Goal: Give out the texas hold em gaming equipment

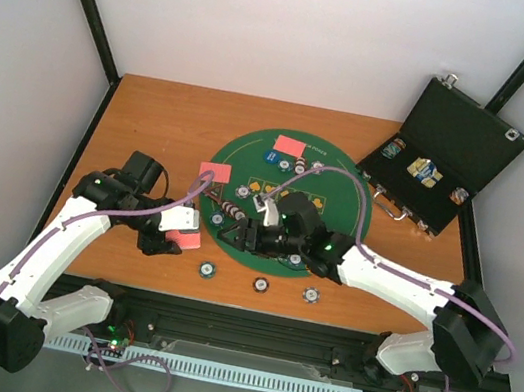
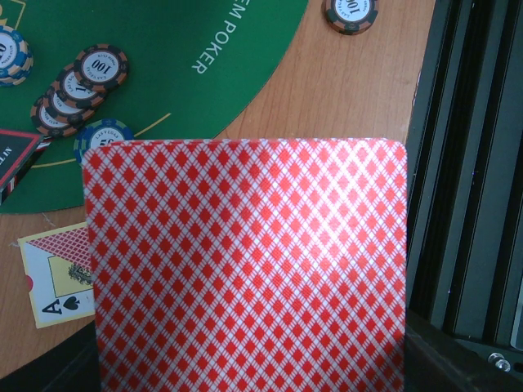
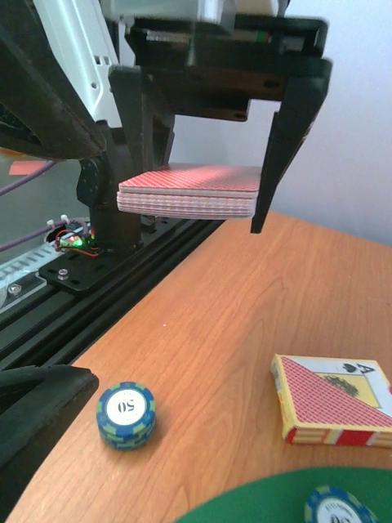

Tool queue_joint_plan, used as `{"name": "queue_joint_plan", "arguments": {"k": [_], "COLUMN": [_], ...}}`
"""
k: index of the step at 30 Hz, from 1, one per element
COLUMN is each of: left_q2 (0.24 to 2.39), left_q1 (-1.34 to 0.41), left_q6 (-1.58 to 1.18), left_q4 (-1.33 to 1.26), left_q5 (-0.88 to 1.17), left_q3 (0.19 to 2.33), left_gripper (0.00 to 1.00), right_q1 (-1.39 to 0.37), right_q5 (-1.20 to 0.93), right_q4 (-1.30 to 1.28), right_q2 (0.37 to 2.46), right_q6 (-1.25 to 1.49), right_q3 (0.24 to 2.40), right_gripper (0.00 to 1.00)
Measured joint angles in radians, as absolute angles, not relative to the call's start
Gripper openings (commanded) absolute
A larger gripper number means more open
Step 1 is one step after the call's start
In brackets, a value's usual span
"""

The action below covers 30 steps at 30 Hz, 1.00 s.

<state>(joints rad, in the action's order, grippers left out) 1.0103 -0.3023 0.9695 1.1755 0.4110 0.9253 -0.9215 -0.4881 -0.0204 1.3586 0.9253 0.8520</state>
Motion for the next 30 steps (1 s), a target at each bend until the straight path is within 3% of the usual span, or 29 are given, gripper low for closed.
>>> {"name": "queue_joint_plan", "arguments": {"k": [30], "left_q2": [0.989], "left_q1": [-0.302], "left_q6": [0.970], "left_q4": [1.192], "left_q5": [0.411], "left_q3": [0.925], "left_gripper": [0.52], "right_q1": [-1.039], "right_q5": [-0.542], "right_q4": [0.299], "right_q2": [1.630], "right_q6": [1.034], "right_q3": [0.934], "right_gripper": [0.65]}}
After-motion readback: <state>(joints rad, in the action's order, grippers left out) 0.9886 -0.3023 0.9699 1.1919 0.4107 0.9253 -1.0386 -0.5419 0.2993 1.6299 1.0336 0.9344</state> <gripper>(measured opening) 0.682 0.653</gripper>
